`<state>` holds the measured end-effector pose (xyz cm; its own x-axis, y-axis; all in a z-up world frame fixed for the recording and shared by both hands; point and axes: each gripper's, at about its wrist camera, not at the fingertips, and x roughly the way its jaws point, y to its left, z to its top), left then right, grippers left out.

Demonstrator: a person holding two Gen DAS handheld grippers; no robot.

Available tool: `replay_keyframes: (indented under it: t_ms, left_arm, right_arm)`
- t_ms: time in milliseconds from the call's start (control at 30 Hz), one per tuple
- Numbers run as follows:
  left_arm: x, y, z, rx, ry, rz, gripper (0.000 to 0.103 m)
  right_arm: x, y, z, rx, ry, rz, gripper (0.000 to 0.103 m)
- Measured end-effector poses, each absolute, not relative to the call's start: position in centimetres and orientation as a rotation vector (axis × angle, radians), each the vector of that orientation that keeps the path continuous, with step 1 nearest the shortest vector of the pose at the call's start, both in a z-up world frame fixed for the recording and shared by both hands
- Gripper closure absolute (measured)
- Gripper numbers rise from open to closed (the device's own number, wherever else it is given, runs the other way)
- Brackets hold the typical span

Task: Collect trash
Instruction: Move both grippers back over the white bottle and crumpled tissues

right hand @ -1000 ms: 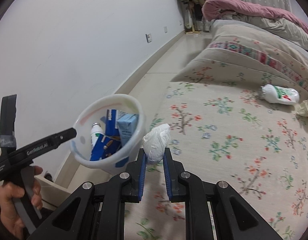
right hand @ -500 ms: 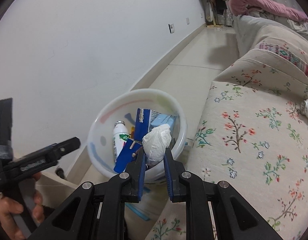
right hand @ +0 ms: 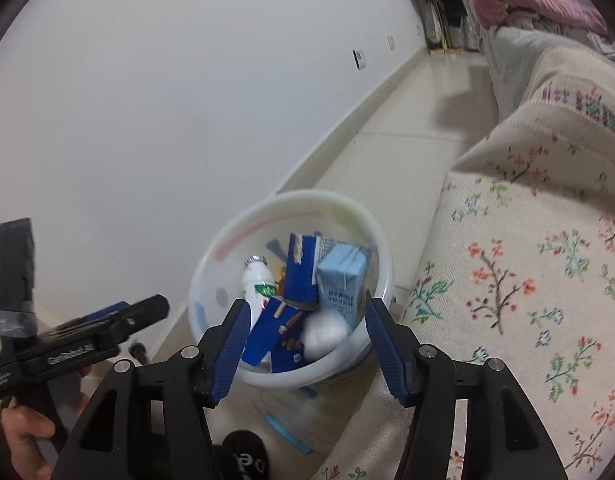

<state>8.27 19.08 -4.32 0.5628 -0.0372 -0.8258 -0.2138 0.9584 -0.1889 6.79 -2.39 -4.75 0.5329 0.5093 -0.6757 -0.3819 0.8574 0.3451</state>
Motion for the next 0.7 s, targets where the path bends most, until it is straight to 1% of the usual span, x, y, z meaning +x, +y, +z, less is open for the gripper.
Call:
replay_keyframes:
  t_ms: [300, 700]
  left_arm:
    - [8.3, 18.4, -4.2, -0.272, 0.968, 0.097, 0.010]
    - [8.2, 16.0, -3.4, -0.226, 0.965, 0.047, 0.010]
  right_arm:
    - [5.7, -4.1, -3.9, 0.144, 0.849, 0.453, 0.041]
    - [3.4, -8.0, -2.6, 0.132, 0.838, 0.328, 0.035]
